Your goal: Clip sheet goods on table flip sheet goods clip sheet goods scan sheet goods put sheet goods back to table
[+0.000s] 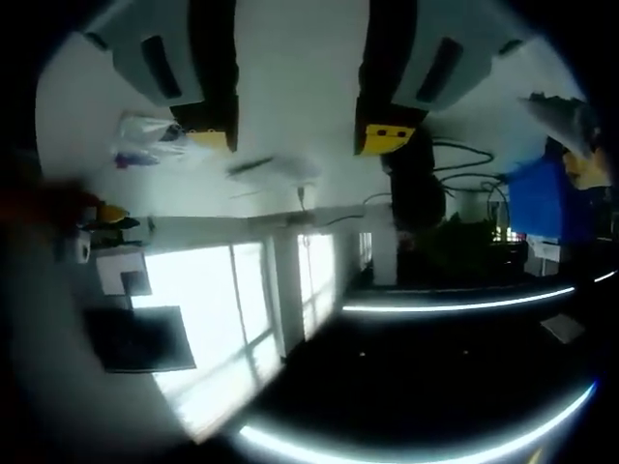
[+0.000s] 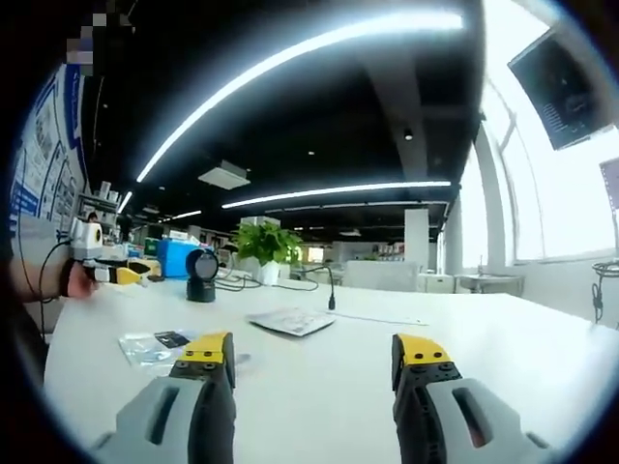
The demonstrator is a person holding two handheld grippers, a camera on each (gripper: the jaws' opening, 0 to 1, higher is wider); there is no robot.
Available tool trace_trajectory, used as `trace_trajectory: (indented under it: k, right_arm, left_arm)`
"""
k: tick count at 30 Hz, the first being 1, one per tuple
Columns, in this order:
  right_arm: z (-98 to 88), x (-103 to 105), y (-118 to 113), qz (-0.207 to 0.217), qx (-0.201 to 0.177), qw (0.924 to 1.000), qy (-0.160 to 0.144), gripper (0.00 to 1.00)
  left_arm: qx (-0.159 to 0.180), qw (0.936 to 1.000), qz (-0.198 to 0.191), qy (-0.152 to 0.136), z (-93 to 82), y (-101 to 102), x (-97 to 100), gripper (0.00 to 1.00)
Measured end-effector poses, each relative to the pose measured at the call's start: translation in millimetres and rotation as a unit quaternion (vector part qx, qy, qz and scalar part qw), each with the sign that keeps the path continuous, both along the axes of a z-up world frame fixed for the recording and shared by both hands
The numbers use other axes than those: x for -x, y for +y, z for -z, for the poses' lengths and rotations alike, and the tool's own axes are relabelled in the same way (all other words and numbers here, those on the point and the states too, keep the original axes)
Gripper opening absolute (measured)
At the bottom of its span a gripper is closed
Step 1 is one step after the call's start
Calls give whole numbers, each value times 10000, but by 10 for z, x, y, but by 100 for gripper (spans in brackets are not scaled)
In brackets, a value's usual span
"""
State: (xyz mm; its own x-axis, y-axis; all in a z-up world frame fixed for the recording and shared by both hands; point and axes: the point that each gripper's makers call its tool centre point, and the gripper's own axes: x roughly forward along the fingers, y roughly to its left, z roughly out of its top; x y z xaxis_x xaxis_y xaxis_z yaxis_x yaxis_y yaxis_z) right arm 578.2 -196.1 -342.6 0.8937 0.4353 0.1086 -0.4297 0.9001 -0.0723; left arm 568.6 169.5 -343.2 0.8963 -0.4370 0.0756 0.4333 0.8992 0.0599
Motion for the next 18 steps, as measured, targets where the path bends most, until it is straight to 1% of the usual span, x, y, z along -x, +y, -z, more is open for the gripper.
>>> trace_trajectory:
  k: [3, 6, 8, 10, 14, 18]
  right_arm:
    - [-9, 24, 29, -27, -51, 10000, 43, 52]
    - [-3, 20, 23, -10, -79, 9999, 104, 53]
    - [-14, 26, 18, -11, -128, 9999, 111, 51]
    - [-6, 30, 7, 19, -110, 9998, 146, 48]
    - [-30, 44, 31, 8, -33, 10000, 54, 51]
    - [-21, 34, 8, 23, -90, 9999, 106, 49]
  left_arm:
    - [41, 10000, 12, -23, -15, 6, -5, 39]
    - [6, 10000, 40, -81, -29, -6, -1, 36]
    - [-13, 9999, 65, -105, -33, -13, -3, 36]
    - [-47, 9999, 61, -128, -35, -13, -6, 37]
    - [-100, 9998, 48, -136, -30, -10, -15, 40]
    - [-144, 9998, 46, -142, -24, -11, -23, 43]
